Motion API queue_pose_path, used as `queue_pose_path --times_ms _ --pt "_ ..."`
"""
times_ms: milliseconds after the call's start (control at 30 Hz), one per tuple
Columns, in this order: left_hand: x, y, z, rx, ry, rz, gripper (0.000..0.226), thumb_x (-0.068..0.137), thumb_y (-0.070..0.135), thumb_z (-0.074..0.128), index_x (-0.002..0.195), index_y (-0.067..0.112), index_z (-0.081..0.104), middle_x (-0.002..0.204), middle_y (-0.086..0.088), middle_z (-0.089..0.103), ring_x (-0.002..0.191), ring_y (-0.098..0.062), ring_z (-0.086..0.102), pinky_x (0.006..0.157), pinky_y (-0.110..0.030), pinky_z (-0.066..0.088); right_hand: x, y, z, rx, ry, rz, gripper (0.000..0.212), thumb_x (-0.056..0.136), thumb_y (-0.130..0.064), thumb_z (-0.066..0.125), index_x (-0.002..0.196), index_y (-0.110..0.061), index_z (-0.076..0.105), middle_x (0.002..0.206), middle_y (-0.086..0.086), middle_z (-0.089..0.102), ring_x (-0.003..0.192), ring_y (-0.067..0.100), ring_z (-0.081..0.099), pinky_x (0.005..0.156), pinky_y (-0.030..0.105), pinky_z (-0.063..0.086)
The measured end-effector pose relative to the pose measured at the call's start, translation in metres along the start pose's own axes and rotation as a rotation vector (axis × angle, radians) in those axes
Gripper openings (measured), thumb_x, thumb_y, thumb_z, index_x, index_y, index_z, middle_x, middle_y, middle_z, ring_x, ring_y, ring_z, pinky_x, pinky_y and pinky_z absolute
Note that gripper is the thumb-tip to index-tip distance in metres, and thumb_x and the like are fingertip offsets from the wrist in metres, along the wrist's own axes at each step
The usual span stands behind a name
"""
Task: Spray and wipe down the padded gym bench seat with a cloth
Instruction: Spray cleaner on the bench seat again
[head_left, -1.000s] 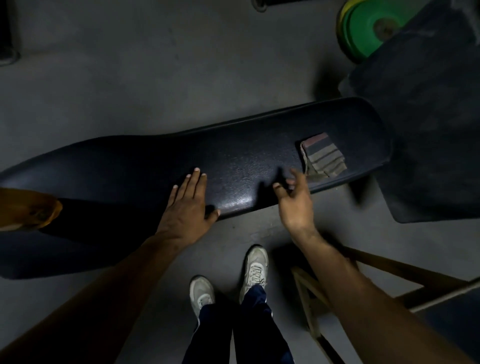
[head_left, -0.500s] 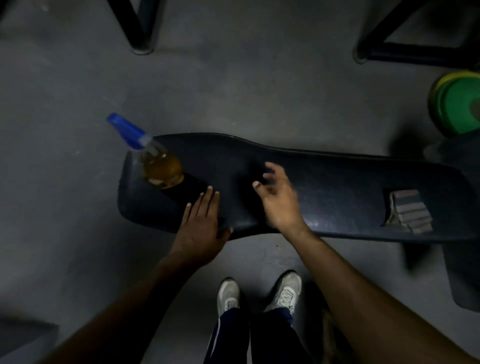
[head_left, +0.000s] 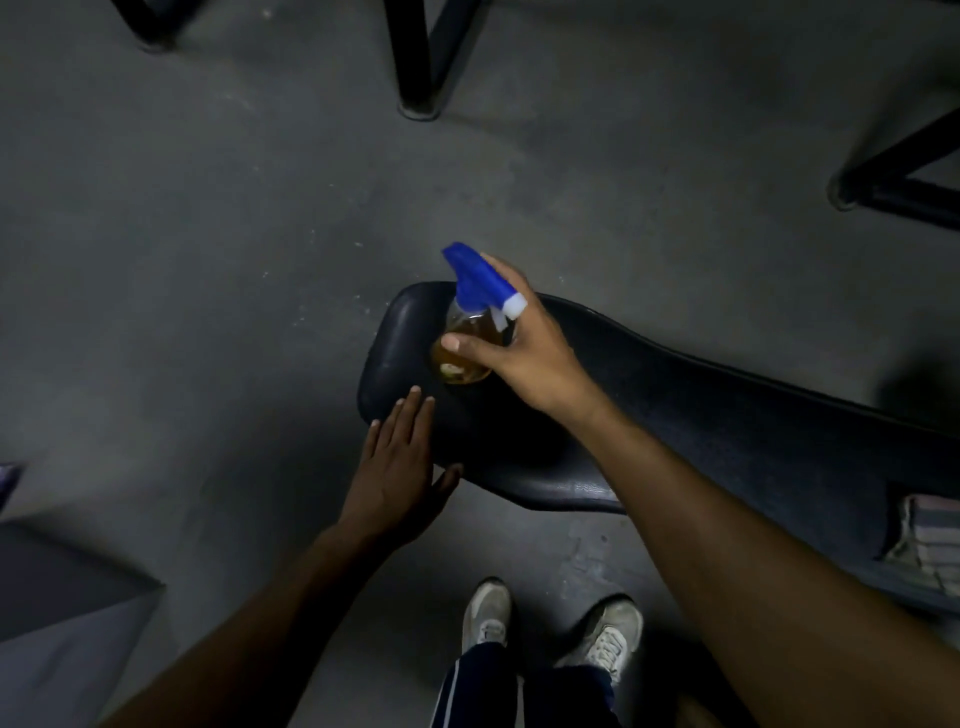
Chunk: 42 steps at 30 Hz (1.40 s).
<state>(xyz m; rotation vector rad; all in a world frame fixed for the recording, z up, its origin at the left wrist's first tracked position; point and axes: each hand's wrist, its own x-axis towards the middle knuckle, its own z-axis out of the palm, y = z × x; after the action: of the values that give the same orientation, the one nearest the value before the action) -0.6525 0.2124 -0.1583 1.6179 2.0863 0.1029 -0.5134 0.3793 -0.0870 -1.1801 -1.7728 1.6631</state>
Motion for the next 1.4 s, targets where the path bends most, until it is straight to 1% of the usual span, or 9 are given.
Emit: queue_pose_path --times_ms 200,300,567,700,800,933,1133,1267,1400 --pt "0.001 -0.01 -0.001 -0.059 -0.02 -0.046 0.091 0.094 0.06 0.048 0.16 0.018 0.002 0.169 -0.003 -0.004 0.156 -0.021 0.001 0.124 -0.044 0.007 0.007 -0.003 0.034 0.113 0.205 -0.019 0.039 0.094 -0.026 0.08 0.129 -0.025 0.063 0.114 -0.001 0.073 0.107 0.008 0.069 0.092 0.021 0.053" --pt "0.006 -0.009 -0.006 -0.104 0.002 -0.058 0.091 0.094 0.058 0.052 0.16 0.017 0.005 0.169 -0.004 0.0 0.156 -0.022 0.005 0.125 -0.046 0.009 0.006 -0.001 0.034 0.175 0.237 -0.027 0.022 0.096 -0.023 0.077 0.114 -0.032 0.067 0.11 0.008 0.075 0.097 0.0 0.069 0.086 0.013 0.053" --pt "0.038 0.014 -0.028 -0.286 0.067 -0.07 0.094 0.089 0.049 0.065 0.159 0.018 0.011 0.167 -0.007 0.016 0.153 -0.024 0.019 0.124 -0.048 0.019 -0.012 0.001 0.0 0.275 0.07 -0.07 0.03 0.099 -0.007 0.071 0.129 -0.003 0.069 0.126 0.004 0.076 0.118 0.014 0.071 0.102 0.033 0.056" --pt "0.047 0.039 -0.041 -0.748 -0.203 -0.024 0.102 0.078 0.041 0.079 0.157 0.033 0.017 0.152 0.005 0.044 0.135 -0.009 0.048 0.114 -0.042 0.042 -0.032 0.007 -0.023 0.389 -0.027 -0.066 0.033 0.099 -0.006 0.067 0.132 -0.008 0.068 0.14 0.01 0.07 0.134 0.029 0.064 0.116 0.044 0.05" --pt "0.041 0.067 -0.047 -0.984 -0.458 0.118 0.092 0.083 0.005 0.079 0.153 0.027 0.024 0.122 0.005 0.06 0.105 0.006 0.064 0.091 -0.017 0.053 -0.052 0.013 -0.035 0.566 -0.059 -0.043 0.04 0.093 -0.012 0.07 0.132 -0.008 0.064 0.136 0.008 0.072 0.139 0.036 0.059 0.119 0.045 0.045" --pt "0.035 0.103 -0.034 -1.007 -0.55 0.244 0.073 0.08 0.001 0.08 0.142 0.019 0.045 0.124 0.012 0.064 0.121 -0.005 0.06 0.096 -0.026 0.05 -0.081 0.018 -0.052 0.687 -0.09 0.018 0.052 0.095 0.0 0.059 0.144 -0.012 0.049 0.133 0.012 0.073 0.13 0.027 0.066 0.11 0.036 0.05" --pt "0.016 0.15 0.02 -0.827 -0.172 -0.027 0.055 0.066 0.045 0.079 0.114 0.036 0.053 0.102 0.009 0.071 0.091 -0.006 0.07 0.081 -0.044 0.059 -0.132 0.033 -0.052 0.451 0.37 0.079 0.061 0.091 -0.015 0.073 0.147 -0.021 0.049 0.129 0.003 0.074 0.125 0.02 0.069 0.105 0.034 0.053" --pt "-0.001 0.179 0.05 -0.745 0.044 0.135 0.031 0.089 0.049 0.054 0.116 0.034 0.057 0.105 0.004 0.065 0.097 -0.012 0.066 0.082 -0.042 0.055 -0.153 0.051 -0.033 0.201 0.66 0.119 0.066 0.092 -0.029 0.081 0.141 -0.051 0.042 0.108 -0.011 0.077 0.103 0.007 0.074 0.093 0.02 0.053" --pt "-0.013 0.188 0.079 -0.67 0.011 0.137 0.031 0.09 0.046 0.053 0.115 0.03 0.056 0.103 -0.001 0.062 0.094 -0.022 0.063 0.079 -0.048 0.054 -0.159 0.066 -0.04 0.174 0.782 0.102 0.047 0.097 -0.023 0.076 0.13 -0.042 0.049 0.083 -0.016 0.071 0.076 0.001 0.067 0.077 0.015 0.051"
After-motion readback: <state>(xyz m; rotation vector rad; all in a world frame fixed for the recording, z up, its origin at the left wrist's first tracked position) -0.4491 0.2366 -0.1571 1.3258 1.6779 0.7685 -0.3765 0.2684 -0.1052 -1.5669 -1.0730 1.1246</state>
